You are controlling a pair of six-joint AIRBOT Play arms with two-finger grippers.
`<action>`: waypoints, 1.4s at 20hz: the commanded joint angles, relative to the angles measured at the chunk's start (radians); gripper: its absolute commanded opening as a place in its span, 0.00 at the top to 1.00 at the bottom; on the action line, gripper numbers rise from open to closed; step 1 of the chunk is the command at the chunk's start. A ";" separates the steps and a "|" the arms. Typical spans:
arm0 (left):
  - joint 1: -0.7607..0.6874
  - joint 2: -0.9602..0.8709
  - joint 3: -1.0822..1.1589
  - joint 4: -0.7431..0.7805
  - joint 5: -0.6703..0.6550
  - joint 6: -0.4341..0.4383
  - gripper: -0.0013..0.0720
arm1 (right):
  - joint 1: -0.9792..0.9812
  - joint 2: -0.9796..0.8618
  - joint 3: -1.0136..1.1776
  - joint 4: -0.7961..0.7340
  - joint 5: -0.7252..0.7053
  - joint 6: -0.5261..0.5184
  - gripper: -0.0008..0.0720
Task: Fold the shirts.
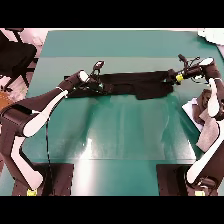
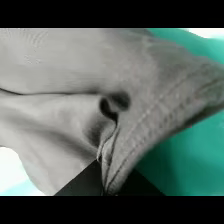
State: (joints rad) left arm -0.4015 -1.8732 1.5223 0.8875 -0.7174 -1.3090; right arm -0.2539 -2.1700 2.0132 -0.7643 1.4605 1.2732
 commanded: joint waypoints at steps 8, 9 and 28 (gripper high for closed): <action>-0.001 0.000 0.001 -0.002 -0.035 0.005 0.95 | 0.023 0.061 0.013 0.310 0.005 -0.035 0.96; -0.001 0.000 0.001 -0.002 -0.038 0.005 0.95 | 0.034 0.076 0.013 0.331 0.002 -0.044 0.96; -0.001 0.000 0.001 0.000 -0.066 0.008 0.95 | 0.319 0.169 0.013 0.648 -0.120 -0.071 0.96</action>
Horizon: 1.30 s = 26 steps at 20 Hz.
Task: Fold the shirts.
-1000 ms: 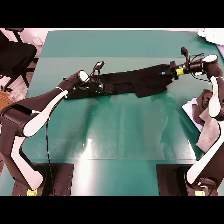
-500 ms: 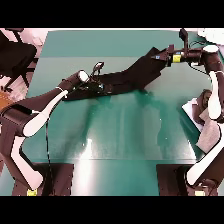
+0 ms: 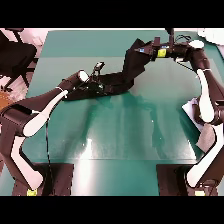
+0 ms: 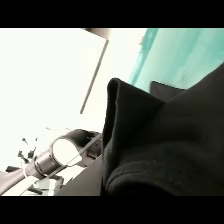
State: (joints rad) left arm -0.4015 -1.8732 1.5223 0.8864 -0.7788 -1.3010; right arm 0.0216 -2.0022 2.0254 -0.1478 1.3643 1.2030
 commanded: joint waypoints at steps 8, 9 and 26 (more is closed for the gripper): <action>-0.001 0.000 0.000 0.005 -0.005 0.000 0.95 | 0.150 0.002 0.001 0.158 -0.061 -0.021 0.96; -0.001 0.000 0.000 0.005 -0.005 0.000 0.95 | 0.162 0.002 0.001 0.158 -0.063 -0.023 0.96; -0.127 0.000 0.001 -0.174 0.033 0.083 0.95 | 0.132 0.054 0.001 0.250 0.011 -0.060 0.96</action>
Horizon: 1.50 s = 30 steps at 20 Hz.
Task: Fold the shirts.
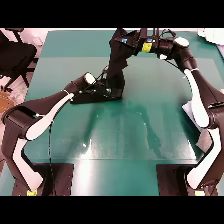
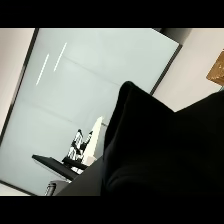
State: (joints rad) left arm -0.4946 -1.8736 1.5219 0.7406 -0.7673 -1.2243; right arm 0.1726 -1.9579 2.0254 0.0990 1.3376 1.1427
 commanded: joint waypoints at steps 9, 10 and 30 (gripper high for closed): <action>0.011 0.011 0.001 -0.039 -0.042 0.010 0.95 | -0.020 0.010 0.001 -0.002 0.085 0.000 0.96; 0.029 0.011 0.001 -0.040 -0.066 0.009 0.75 | -0.020 0.010 0.001 -0.023 0.085 0.001 0.96; 0.433 0.295 -0.002 0.208 -0.187 0.021 0.64 | 0.124 0.010 0.000 -0.365 -0.080 0.068 0.96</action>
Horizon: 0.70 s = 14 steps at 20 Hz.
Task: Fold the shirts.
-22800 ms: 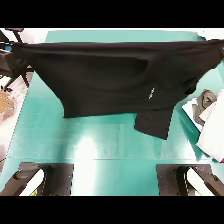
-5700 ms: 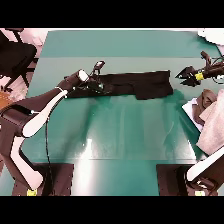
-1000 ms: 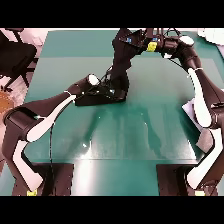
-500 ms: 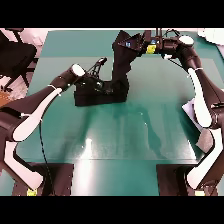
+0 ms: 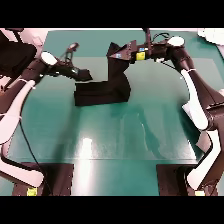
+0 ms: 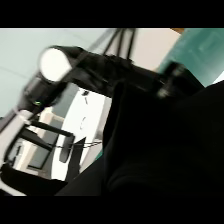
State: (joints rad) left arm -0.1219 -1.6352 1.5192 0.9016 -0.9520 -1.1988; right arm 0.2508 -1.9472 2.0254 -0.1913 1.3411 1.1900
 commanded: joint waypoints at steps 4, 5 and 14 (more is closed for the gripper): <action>0.117 0.109 0.001 0.072 -0.029 -0.005 0.64 | 0.135 -0.003 0.000 -0.221 -0.200 0.099 0.96; 0.125 0.113 0.000 0.072 -0.037 -0.005 0.64 | 0.158 -0.003 0.000 -0.277 -0.223 0.134 0.96; 0.145 0.116 0.001 0.071 -0.070 -0.017 0.65 | 0.262 -0.092 0.000 -0.388 -0.341 0.313 0.96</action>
State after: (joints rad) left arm 0.0200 -1.5219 1.5188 0.9722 -1.0149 -1.2098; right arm 0.4881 -2.0087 2.0254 -0.5518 1.0462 1.4441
